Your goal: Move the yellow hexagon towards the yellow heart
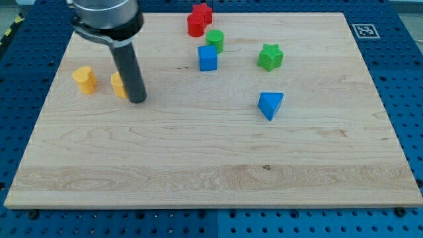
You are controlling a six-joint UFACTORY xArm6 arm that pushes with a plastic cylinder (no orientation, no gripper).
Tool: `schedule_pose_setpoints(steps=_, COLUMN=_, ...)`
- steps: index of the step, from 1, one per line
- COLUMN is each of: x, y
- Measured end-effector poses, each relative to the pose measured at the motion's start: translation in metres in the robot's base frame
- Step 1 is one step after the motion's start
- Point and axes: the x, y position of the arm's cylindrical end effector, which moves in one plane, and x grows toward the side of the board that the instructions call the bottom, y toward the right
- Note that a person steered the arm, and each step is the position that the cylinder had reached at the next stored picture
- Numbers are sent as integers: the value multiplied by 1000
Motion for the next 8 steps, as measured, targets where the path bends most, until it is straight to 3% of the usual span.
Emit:
schedule_pose_setpoints(steps=2, x=-22, y=17)
schedule_pose_setpoints(steps=5, x=-23, y=-40)
schedule_pose_setpoints(steps=7, x=-31, y=7)
schedule_pose_setpoints(steps=8, x=-49, y=-13)
